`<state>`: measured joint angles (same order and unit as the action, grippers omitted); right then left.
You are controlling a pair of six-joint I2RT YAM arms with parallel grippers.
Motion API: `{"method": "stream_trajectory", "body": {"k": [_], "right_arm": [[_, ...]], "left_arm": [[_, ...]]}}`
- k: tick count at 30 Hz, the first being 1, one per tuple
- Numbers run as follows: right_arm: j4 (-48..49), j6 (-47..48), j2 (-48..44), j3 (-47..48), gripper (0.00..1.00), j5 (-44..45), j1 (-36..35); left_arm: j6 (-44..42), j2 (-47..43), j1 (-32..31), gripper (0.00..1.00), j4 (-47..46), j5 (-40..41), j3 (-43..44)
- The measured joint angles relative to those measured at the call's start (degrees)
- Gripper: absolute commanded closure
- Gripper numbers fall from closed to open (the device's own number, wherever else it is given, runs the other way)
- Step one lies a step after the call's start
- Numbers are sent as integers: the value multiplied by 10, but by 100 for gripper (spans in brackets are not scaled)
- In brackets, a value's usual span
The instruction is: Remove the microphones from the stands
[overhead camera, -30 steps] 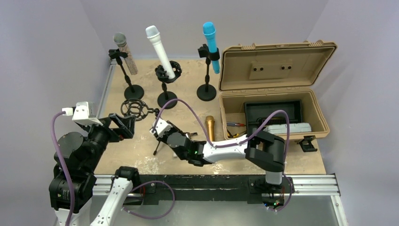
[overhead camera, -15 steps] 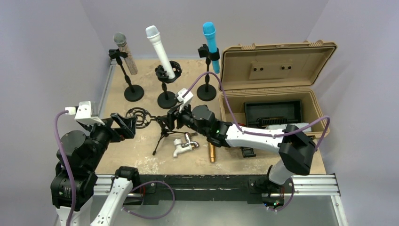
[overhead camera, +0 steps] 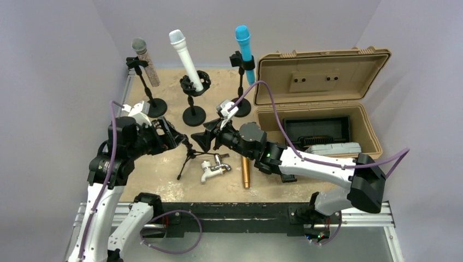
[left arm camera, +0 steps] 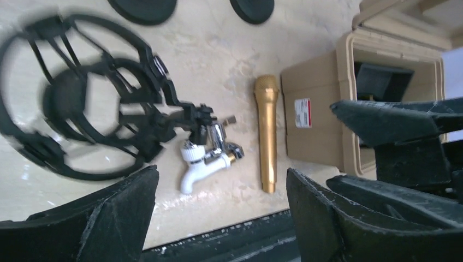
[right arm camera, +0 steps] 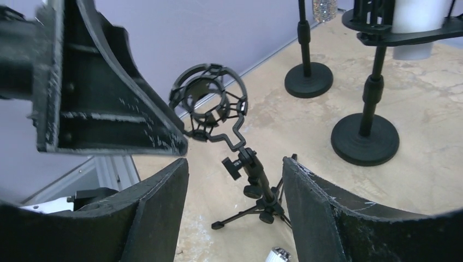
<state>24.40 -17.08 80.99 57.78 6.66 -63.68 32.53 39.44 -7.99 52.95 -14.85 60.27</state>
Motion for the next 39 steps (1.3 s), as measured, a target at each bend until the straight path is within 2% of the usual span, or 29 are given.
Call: {"method": "stream_trajectory", "body": {"k": [2,5,8,14,20,25,32,39], "right_arm": [[0,0,-14,-10,37,10,0],[0,0,-28,-25,37,20,1],[-2,0,-47,-44,37,34,1],[2,2,-106,-75,35,65,2],[11,2,-144,-99,35,93,4],[12,2,-143,-109,35,99,4],[12,5,-143,-114,35,104,4],[13,6,-148,-118,35,107,4]], "left_arm": [[21,5,-27,21,-10,2,-16],[52,20,-122,28,-14,37,-19],[90,45,-211,32,-12,109,-18],[156,74,-304,35,-6,257,-29],[179,52,-322,37,-11,335,-65],[186,77,-322,39,-22,365,-81],[202,126,-331,34,-52,420,-105],[215,181,-359,44,-82,503,-108]]}}
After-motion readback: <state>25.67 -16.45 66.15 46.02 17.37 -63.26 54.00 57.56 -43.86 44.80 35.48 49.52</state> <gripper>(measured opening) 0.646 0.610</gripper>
